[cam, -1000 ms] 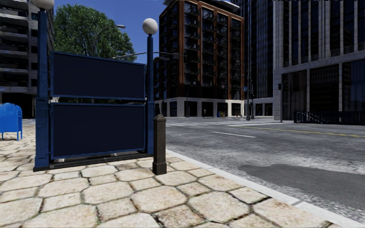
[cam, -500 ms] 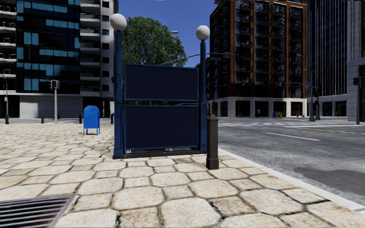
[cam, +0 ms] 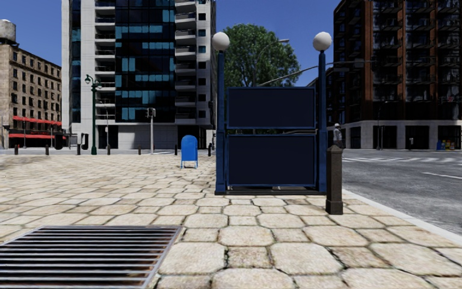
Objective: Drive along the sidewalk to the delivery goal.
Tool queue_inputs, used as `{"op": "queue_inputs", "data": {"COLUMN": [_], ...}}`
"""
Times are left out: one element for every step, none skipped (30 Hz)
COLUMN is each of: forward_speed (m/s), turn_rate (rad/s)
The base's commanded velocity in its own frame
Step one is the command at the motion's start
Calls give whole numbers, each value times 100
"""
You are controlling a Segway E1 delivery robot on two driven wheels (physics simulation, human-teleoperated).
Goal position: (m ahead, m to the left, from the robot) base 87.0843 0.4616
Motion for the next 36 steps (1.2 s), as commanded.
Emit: {"op": "queue_inputs", "data": {"forward_speed": [0, 0, 0, 0, 0, 0, 0, 0, 6, 46, 46, 68, 75, 77, 77, 77, 77, 77, 77, 77, 78, 80, 81, 82, 84, 87, 91, 91, 92, 93, 93, 93, 93, 94, 95, 95], "turn_rate": [0, 0, 0, 0, 0, 0, 0, 0, 0, 0, 0, 0, 0, 0, 19, 29, 32, 34, 34, 41, 46, 47, 48, 49, 49, 49, 53, 53, 55, 56, 56, 56, 56, 56, 56, 56]}}
